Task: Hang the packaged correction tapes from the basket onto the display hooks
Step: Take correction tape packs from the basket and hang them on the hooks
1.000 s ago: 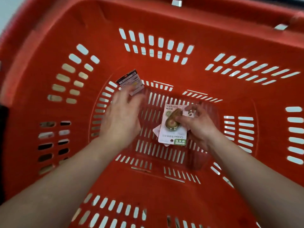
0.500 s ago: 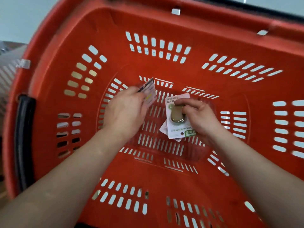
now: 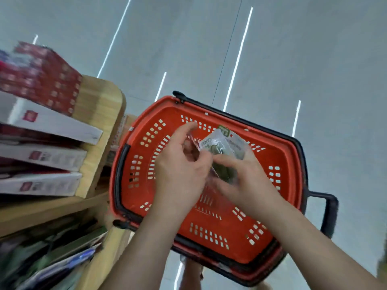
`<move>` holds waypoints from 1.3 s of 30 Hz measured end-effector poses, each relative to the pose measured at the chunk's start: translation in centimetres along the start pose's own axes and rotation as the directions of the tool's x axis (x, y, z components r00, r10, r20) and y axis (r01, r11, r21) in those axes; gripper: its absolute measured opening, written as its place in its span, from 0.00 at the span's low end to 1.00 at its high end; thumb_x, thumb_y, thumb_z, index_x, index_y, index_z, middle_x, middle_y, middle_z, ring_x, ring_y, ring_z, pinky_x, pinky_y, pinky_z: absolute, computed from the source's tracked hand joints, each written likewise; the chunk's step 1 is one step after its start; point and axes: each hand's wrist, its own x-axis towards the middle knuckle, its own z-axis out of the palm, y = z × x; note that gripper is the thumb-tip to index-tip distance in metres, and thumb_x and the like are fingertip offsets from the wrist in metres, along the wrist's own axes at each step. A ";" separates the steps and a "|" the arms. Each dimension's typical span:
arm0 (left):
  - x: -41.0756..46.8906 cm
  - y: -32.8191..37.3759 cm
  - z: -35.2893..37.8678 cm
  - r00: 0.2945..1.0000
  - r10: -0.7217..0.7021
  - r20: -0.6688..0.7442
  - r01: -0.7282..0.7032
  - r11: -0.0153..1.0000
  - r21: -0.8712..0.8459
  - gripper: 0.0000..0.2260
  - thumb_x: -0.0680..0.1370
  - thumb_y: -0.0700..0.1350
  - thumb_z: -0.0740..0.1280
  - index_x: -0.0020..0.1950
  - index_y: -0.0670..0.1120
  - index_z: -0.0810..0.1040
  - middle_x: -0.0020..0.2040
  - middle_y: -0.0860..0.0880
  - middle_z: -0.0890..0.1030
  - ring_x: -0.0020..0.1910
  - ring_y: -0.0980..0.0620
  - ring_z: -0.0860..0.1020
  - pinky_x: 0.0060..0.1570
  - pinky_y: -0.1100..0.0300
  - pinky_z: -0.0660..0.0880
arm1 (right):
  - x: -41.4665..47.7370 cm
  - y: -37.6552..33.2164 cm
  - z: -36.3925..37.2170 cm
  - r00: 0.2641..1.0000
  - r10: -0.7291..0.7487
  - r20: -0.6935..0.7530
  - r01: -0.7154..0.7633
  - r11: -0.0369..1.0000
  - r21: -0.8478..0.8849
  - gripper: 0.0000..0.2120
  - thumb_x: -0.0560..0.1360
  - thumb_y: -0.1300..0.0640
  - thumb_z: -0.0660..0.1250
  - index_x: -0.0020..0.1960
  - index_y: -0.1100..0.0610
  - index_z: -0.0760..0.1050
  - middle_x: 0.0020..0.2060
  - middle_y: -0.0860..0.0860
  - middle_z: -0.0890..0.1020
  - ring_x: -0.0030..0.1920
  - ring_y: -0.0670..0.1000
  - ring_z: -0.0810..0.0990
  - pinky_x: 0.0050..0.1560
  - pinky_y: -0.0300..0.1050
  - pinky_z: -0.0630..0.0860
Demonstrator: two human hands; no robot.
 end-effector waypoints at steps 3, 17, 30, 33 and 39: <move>-2.9 4.1 -1.8 1.000 -0.023 -0.019 0.018 0.967 -0.254 0.18 0.77 0.41 0.71 0.65 0.54 0.75 0.37 0.50 0.80 0.38 0.48 0.81 0.40 0.58 0.80 | -1.9 -3.4 -3.3 0.997 -0.019 -0.076 0.032 0.983 0.180 0.07 0.78 0.57 0.69 0.48 0.45 0.82 0.50 0.46 0.83 0.55 0.46 0.79 0.55 0.47 0.77; -25.5 16.2 -7.8 0.981 -0.135 -0.142 0.047 0.865 -0.499 0.07 0.74 0.49 0.73 0.46 0.46 0.84 0.40 0.47 0.85 0.38 0.53 0.81 0.42 0.56 0.78 | -16.9 -21.2 -14.8 0.970 -0.184 0.159 0.095 0.889 0.449 0.12 0.81 0.60 0.64 0.59 0.47 0.79 0.54 0.40 0.84 0.56 0.42 0.81 0.56 0.36 0.76; -42.1 17.6 -19.1 0.898 -0.282 -0.339 -0.121 0.582 -0.804 0.08 0.76 0.40 0.71 0.53 0.45 0.76 0.35 0.52 0.82 0.32 0.56 0.78 0.40 0.55 0.72 | -29.8 -35.4 -11.4 0.858 -0.453 0.242 0.307 0.830 0.466 0.30 0.73 0.53 0.70 0.68 0.29 0.64 0.70 0.44 0.73 0.70 0.49 0.73 0.70 0.58 0.70; -46.0 16.7 -22.4 0.872 -0.300 -0.387 -0.163 0.566 -0.808 0.10 0.75 0.40 0.72 0.55 0.44 0.76 0.41 0.48 0.83 0.36 0.52 0.79 0.44 0.50 0.74 | -32.9 -37.5 -9.3 0.827 -0.475 0.300 0.301 0.825 0.478 0.36 0.73 0.58 0.72 0.68 0.27 0.61 0.64 0.48 0.77 0.63 0.50 0.79 0.66 0.58 0.75; -52.9 14.6 -29.0 0.797 -0.256 -0.547 -0.287 0.637 -0.716 0.13 0.72 0.39 0.75 0.54 0.44 0.76 0.42 0.50 0.84 0.37 0.52 0.79 0.39 0.56 0.77 | -38.5 -41.0 -4.1 0.773 -0.559 0.299 0.423 0.806 0.414 0.22 0.76 0.64 0.68 0.60 0.39 0.77 0.59 0.33 0.77 0.61 0.36 0.75 0.59 0.35 0.73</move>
